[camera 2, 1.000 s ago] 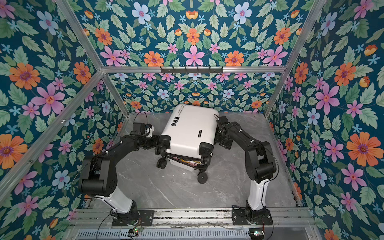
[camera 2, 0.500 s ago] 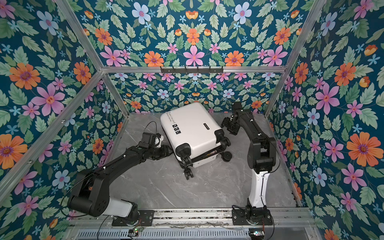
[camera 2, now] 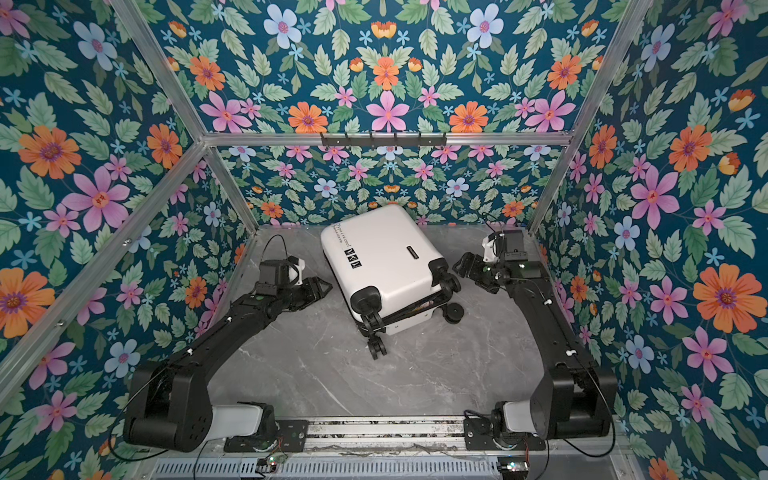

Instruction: Pack the luggage

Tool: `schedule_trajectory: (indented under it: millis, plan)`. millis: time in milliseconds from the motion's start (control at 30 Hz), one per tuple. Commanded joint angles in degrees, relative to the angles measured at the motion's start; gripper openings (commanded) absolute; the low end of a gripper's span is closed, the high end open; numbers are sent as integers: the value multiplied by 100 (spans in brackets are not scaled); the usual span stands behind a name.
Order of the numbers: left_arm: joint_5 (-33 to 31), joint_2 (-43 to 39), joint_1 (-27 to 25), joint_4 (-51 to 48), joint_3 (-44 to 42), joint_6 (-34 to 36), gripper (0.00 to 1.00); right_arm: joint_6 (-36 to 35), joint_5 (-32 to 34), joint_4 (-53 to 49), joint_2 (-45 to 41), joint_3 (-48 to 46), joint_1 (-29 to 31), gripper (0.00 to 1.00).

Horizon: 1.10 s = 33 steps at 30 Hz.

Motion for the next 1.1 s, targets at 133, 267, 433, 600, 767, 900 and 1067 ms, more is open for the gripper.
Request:
schedule_trajectory:
  millis: [133, 267, 433, 600, 767, 900, 1067]
  plan:
    - [343, 543, 22, 563, 325, -282, 63, -704, -872, 615, 270, -520, -4, 86]
    - [420, 879, 13, 595, 548, -314, 63, -829, -1312, 984, 177, -730, 3, 87]
    - [426, 1131, 4, 601, 820, -309, 62, -1029, -1419, 974, 259, -767, 50, 87]
    - [449, 1402, -5, 575, 1128, -304, 62, -1231, -982, 783, 418, -675, 319, 86]
    - [450, 1710, -44, 499, 1493, -271, 62, -1248, -95, 416, 670, -373, 628, 80]
    - [478, 1850, -57, 452, 1607, -242, 62, -1091, 193, 316, 741, -219, 635, 69]
    - [474, 1844, -66, 540, 1516, -270, 62, -937, 218, 254, 423, -105, 635, 48]
